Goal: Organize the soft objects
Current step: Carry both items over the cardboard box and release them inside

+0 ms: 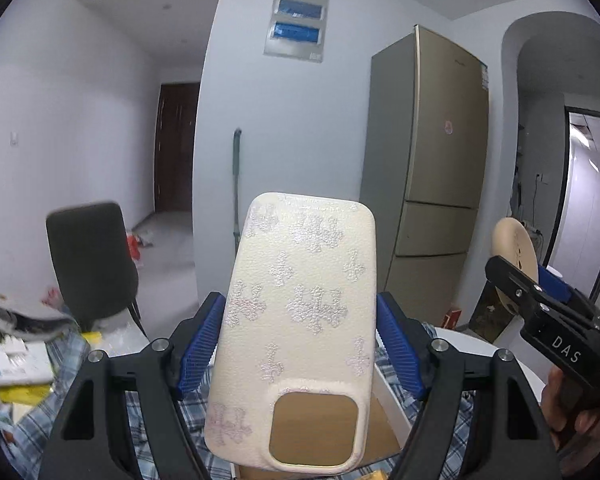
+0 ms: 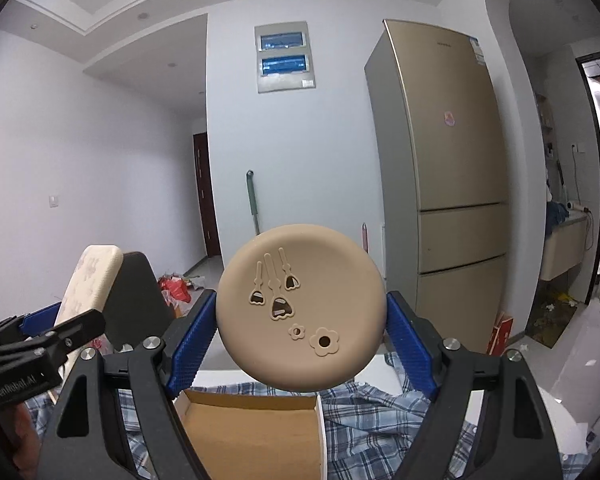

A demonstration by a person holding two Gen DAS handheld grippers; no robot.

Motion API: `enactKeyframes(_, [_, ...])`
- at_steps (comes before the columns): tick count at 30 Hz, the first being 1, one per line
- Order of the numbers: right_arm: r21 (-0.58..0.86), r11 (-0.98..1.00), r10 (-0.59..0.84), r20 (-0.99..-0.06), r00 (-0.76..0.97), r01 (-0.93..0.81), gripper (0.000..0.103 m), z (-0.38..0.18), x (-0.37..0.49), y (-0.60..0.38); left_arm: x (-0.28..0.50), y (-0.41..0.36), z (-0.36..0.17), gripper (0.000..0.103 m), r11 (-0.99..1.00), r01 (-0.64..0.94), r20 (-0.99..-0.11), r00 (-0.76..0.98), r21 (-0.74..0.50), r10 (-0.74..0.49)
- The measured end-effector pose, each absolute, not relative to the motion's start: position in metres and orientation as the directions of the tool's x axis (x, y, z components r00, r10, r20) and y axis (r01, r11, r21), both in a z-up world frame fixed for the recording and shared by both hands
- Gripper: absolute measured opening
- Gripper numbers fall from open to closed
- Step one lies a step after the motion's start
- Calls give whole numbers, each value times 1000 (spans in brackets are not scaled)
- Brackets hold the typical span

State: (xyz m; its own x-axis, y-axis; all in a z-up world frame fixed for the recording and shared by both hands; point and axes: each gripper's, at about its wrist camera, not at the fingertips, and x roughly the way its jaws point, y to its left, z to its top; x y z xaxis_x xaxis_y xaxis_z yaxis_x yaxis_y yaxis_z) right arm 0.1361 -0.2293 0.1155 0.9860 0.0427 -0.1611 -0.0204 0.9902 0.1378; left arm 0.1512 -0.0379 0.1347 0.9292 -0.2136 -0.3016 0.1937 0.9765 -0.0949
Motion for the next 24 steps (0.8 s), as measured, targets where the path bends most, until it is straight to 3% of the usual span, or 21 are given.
enactKeyframes(5, [140, 989, 91, -267, 960, -54, 81, 79, 163, -223, 173, -25, 109, 78, 978, 177, -365, 908, -105, -204])
enactKeyframes(16, [73, 989, 149, -533, 833, -129, 81, 3, 216, -193, 236, -30, 34, 78, 983, 152, -614, 768, -103, -183])
enactKeyframes(24, [92, 983, 181, -671, 719, -161, 81, -47, 235, -187, 260, -44, -22, 78, 982, 155, -679, 710, -108, -187])
